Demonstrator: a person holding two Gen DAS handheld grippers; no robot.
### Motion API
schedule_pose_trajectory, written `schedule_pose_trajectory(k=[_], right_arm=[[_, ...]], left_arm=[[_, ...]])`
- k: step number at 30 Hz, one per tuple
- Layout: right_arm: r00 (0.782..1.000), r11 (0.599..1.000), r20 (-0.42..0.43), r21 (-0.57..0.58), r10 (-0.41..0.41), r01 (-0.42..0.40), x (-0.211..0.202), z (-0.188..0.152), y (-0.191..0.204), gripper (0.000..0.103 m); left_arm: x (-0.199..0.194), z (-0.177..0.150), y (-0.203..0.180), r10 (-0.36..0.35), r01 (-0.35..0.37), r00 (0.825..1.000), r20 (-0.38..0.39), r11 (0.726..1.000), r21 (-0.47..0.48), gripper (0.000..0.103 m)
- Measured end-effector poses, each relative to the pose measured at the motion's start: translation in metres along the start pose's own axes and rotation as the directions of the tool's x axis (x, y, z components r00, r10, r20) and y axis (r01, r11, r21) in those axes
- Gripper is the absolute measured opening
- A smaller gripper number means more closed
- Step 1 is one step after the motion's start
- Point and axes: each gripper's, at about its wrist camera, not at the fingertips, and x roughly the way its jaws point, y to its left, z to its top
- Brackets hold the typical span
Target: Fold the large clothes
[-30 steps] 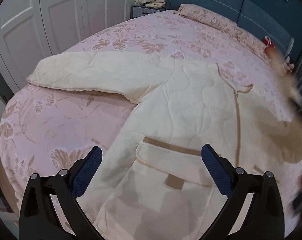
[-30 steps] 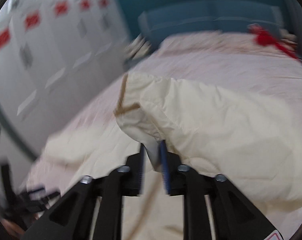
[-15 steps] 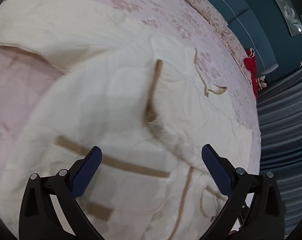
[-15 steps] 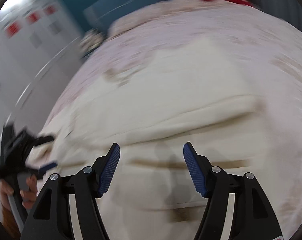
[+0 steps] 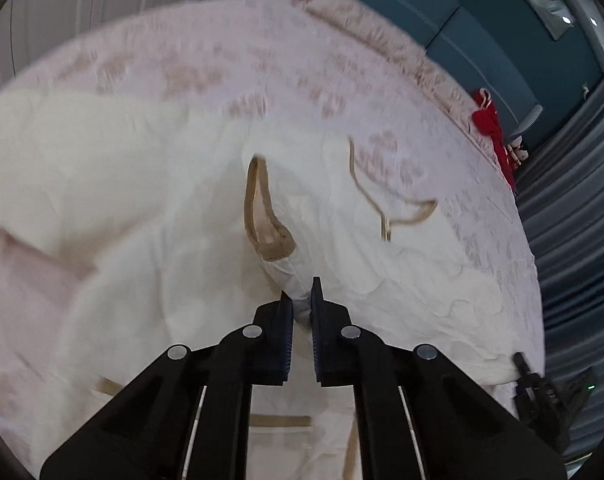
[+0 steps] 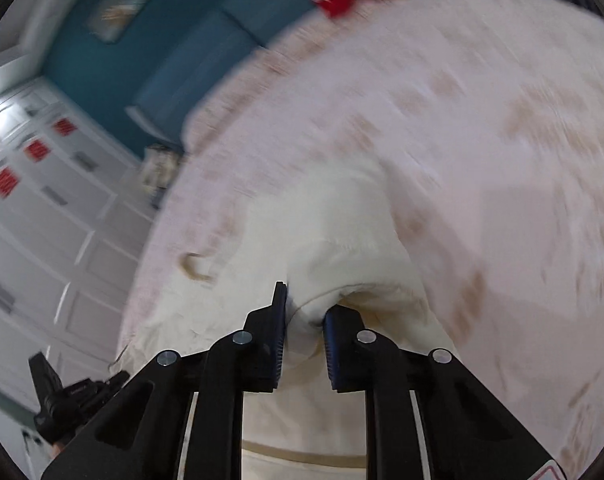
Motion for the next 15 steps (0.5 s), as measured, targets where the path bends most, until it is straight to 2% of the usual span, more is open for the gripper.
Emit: schedule_pose_trajectory(k=[2,4,6,7,11,14,15], right_arm=[[1.000,0.997,0.000,-0.074,-0.002,0.002,0.002,-0.005,0.012,0.016],[0.993,0.985,-0.067,-0.150,-0.098,0.088,0.024,-0.021,0.011,0.016],[0.975,0.978,-0.140,-0.145,-0.173,0.153,0.048,-0.038,-0.006,0.015],[0.971,0.977,-0.155,-0.134,-0.183,0.163,0.050,-0.045,-0.015,0.014],[0.974,0.982,-0.147,-0.104,-0.174,0.160,0.054,-0.047,-0.023,0.013],[0.966,0.973,-0.137,-0.103,-0.219,0.206,0.037,-0.045,-0.014,0.025],[0.965,0.969,-0.117,-0.104,-0.234,0.222,0.024,-0.047,-0.012,0.029]], left_arm=[[-0.006,-0.004,0.004,0.048,-0.050,0.998,0.033,0.998,0.037,0.007],[0.010,-0.016,0.016,0.107,-0.108,0.994,0.006,0.993,0.054,0.007],[0.028,-0.030,0.030,0.156,-0.154,0.986,-0.052,0.987,0.054,0.007],[0.043,-0.041,0.037,0.180,-0.176,0.980,-0.079,0.982,0.062,0.007],[0.051,-0.059,0.036,0.216,-0.212,0.976,-0.023,0.969,0.124,0.007],[0.048,-0.059,0.033,0.230,-0.227,0.973,-0.006,0.964,0.141,0.009],[0.045,-0.058,0.032,0.231,-0.229,0.973,-0.001,0.963,0.143,0.013]])
